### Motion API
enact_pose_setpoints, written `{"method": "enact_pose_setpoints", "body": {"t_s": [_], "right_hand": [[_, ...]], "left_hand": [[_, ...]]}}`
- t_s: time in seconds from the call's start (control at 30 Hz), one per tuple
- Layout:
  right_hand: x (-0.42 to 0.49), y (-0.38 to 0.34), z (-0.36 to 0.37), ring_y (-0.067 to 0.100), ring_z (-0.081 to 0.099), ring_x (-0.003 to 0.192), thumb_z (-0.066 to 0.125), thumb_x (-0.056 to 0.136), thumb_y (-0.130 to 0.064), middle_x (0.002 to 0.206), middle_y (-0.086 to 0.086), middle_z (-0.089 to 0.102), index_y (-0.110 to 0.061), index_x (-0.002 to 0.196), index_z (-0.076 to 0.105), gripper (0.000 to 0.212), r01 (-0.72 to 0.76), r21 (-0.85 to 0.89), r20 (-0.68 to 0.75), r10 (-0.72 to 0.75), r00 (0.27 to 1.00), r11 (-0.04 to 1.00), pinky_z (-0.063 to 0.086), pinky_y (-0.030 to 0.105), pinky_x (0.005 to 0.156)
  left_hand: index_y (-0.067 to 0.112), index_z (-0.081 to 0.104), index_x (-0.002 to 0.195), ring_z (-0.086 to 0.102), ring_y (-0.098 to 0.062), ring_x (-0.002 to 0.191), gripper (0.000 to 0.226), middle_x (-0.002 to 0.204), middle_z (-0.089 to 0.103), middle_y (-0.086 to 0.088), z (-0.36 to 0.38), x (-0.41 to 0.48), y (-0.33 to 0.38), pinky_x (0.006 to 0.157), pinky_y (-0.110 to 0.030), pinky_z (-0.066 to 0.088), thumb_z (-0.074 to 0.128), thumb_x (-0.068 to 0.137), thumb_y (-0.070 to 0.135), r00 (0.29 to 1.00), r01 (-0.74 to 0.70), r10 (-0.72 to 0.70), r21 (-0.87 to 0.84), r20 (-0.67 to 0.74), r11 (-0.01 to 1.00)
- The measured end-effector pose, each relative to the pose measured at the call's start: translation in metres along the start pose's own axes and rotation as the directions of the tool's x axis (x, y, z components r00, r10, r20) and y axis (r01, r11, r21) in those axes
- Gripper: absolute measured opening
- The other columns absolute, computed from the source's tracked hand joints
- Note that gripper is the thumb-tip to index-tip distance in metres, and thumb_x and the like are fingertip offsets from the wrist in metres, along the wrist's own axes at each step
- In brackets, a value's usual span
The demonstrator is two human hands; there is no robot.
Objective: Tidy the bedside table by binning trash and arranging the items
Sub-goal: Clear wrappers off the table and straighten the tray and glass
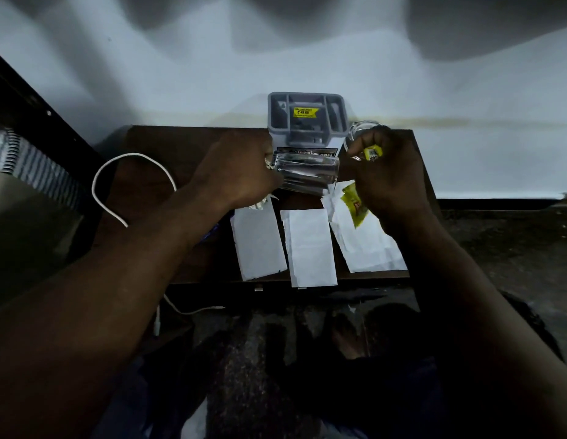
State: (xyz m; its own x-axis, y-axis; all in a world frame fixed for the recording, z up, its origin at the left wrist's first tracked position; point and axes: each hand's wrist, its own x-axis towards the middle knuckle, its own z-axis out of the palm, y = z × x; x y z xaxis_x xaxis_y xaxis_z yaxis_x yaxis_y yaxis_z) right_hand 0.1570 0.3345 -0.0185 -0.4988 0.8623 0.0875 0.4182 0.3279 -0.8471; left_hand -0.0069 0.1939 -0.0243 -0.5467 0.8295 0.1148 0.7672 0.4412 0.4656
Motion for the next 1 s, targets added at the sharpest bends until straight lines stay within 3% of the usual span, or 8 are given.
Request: {"method": "enact_pose_setpoints", "body": {"t_s": [0.17, 0.37, 0.43, 0.57, 0.77, 0.83, 0.9, 1.0], "right_hand": [[0.002, 0.002, -0.005, 0.013, 0.075, 0.079, 0.064, 0.09, -0.002, 0.081, -0.019, 0.072, -0.026, 0.085, 0.075, 0.027, -0.082, 0.112, -0.043, 0.087, 0.995, 0.99, 0.06, 0.031, 0.071], [0.005, 0.001, -0.014, -0.001, 0.072, 0.08, 0.058, 0.091, -0.004, 0.089, -0.008, 0.078, -0.018, 0.09, 0.078, 0.025, -0.048, 0.136, -0.156, 0.069, 0.985, 0.99, 0.056, 0.018, 0.076], [0.006, 0.0, -0.016, 0.001, 0.072, 0.071, 0.064, 0.095, -0.013, 0.077, -0.008, 0.077, -0.021, 0.082, 0.076, 0.019, -0.029, 0.183, -0.15, 0.057, 0.987, 0.983, 0.055, 0.02, 0.071], [0.005, -0.007, -0.013, 0.008, 0.054, 0.048, 0.07, 0.096, -0.044, 0.05, -0.007, 0.06, -0.021, 0.059, 0.064, 0.045, -0.005, 0.164, -0.158, 0.031, 0.987, 0.986, 0.043, 0.024, 0.059], [-0.005, -0.014, -0.009, 0.027, 0.052, 0.056, 0.069, 0.08, -0.076, 0.058, 0.013, 0.056, -0.001, 0.064, 0.054, 0.078, -0.05, 0.099, -0.09, 0.059, 0.994, 0.994, 0.049, 0.038, 0.063], [-0.005, -0.013, -0.01, 0.014, 0.057, 0.059, 0.078, 0.073, -0.072, 0.067, 0.0, 0.066, -0.012, 0.07, 0.061, 0.063, -0.04, 0.064, -0.02, 0.041, 0.999, 0.997, 0.046, 0.03, 0.062], [-0.003, -0.007, -0.012, 0.009, 0.066, 0.077, 0.088, 0.072, -0.05, 0.086, -0.007, 0.073, -0.021, 0.084, 0.069, 0.036, -0.009, 0.023, 0.047, 0.008, 0.999, 1.0, 0.049, 0.027, 0.068], [-0.002, 0.005, -0.017, 0.005, 0.061, 0.071, 0.077, 0.083, -0.012, 0.077, -0.013, 0.068, -0.02, 0.084, 0.074, 0.009, -0.029, -0.045, 0.151, 0.036, 0.988, 0.999, 0.046, 0.026, 0.069]], "left_hand": [[0.017, 0.076, 0.102, 0.064, -0.02, 0.103, 0.015, 0.108, 0.072, -0.003, 0.005, 0.006, -0.001, 0.084, -0.027, 0.044, 0.07, 0.09, 0.024, 0.999, 0.002, 0.0, -0.035, 0.038, 0.999], [0.021, 0.071, 0.079, 0.059, -0.008, 0.074, 0.023, 0.083, 0.069, 0.005, 0.005, 0.006, 0.008, 0.063, -0.019, 0.041, 0.087, 0.077, 0.038, 0.994, 0.044, -0.032, -0.116, 0.103, 0.992], [0.022, 0.07, 0.078, 0.062, -0.004, 0.07, 0.023, 0.08, 0.069, 0.007, 0.007, 0.006, 0.011, 0.063, -0.016, 0.047, 0.089, 0.074, 0.033, 0.987, 0.064, -0.043, -0.136, 0.152, 0.989], [0.023, 0.073, 0.086, 0.072, -0.019, 0.077, 0.008, 0.087, 0.074, 0.0, 0.01, 0.004, 0.021, 0.073, -0.041, 0.062, 0.075, 0.081, 0.017, 0.979, 0.078, -0.049, -0.142, 0.199, 0.987], [0.028, 0.071, 0.097, 0.064, -0.019, 0.077, 0.023, 0.091, 0.071, 0.002, 0.01, -0.002, 0.037, 0.072, -0.031, 0.056, 0.065, 0.076, 0.021, 0.965, -0.015, 0.002, 0.049, 0.262, 0.999], [0.027, 0.074, 0.108, 0.053, -0.013, 0.072, 0.028, 0.096, 0.07, 0.001, 0.011, -0.006, 0.044, 0.065, -0.024, 0.043, 0.064, 0.084, 0.014, 0.966, -0.056, 0.029, 0.099, 0.259, 0.993], [0.022, 0.073, 0.116, 0.05, -0.013, 0.069, 0.029, 0.106, 0.071, -0.004, 0.012, -0.007, 0.051, 0.061, -0.021, 0.037, 0.063, 0.09, 0.013, 0.963, -0.09, 0.056, 0.119, 0.264, 0.989], [0.023, 0.073, 0.116, 0.057, -0.016, 0.085, 0.024, 0.115, 0.072, -0.003, 0.013, -0.006, 0.055, 0.067, -0.017, 0.032, 0.063, 0.095, 0.022, 0.964, -0.119, 0.096, 0.078, 0.247, 0.99]]}}
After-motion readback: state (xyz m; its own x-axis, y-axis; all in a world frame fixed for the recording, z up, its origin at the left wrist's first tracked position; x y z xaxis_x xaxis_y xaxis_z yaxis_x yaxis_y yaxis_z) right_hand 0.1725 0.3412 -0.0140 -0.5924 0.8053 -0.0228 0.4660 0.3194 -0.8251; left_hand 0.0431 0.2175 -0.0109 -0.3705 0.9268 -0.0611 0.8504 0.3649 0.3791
